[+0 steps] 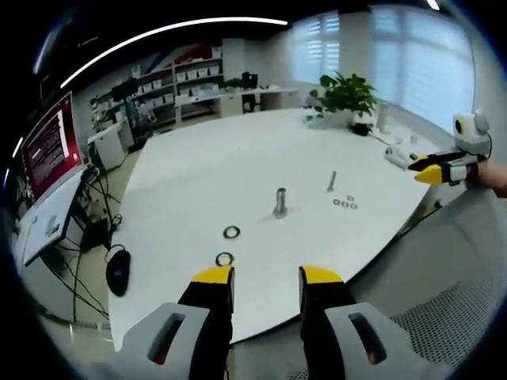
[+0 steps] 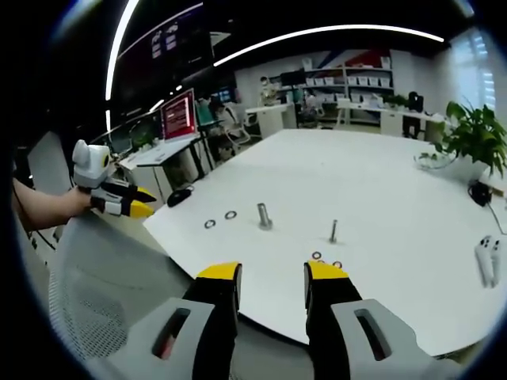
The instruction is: Place the washer onto the threaded stud by aligning its center hole with the stud, sliding it down to the base, and recovering from edge contact or off-axis alignment until the washer reaches the visible bottom stop.
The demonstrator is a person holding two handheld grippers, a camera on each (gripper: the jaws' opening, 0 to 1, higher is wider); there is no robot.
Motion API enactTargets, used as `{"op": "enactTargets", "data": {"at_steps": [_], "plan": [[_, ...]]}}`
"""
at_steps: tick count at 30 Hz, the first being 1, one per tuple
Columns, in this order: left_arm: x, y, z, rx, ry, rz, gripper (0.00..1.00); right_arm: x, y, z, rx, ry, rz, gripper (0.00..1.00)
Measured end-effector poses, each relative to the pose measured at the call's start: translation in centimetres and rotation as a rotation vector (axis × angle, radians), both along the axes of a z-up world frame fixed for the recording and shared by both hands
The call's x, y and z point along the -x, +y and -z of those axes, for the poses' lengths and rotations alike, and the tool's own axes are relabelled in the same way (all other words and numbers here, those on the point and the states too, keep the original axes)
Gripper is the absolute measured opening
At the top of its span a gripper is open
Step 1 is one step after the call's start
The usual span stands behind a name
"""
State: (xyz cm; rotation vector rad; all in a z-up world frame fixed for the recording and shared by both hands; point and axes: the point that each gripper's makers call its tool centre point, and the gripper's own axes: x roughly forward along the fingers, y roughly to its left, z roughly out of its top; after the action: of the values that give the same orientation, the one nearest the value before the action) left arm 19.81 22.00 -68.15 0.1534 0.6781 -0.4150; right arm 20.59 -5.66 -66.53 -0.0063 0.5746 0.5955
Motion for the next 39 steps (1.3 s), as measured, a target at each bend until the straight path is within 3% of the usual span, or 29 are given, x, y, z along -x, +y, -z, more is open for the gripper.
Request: {"op": "enactTargets", "data": {"at_steps": [9,20,30,32,39], "plan": [[0.2,0.0,0.4,-0.010,0.029,0.001,0.31,-0.2,-0.3,-0.3,-0.014,-0.009,0.021,0.34],[0.0,1.5,1.7,-0.025,0.140,-0.037,0.32,-0.2,-0.4,-0.3,-0.021,-0.002,0.032,0.34],[-1.8,2.7,3.4,-0.044,0.236,-0.027,0.38,-0.3,-0.4,-0.3,-0.024,0.000,0.028,0.34],[-2.2,2.6,3.7,-0.052,0.230,-0.016,0.37,-0.2,-0.4,-0.3,-0.020,-0.003,0.028,0.34],[-3.3,2.3,5.3,-0.069,0.294,0.014,0.38,-0.4,-0.6,-0.3,-0.028,-0.003,0.043,0.34]]}}
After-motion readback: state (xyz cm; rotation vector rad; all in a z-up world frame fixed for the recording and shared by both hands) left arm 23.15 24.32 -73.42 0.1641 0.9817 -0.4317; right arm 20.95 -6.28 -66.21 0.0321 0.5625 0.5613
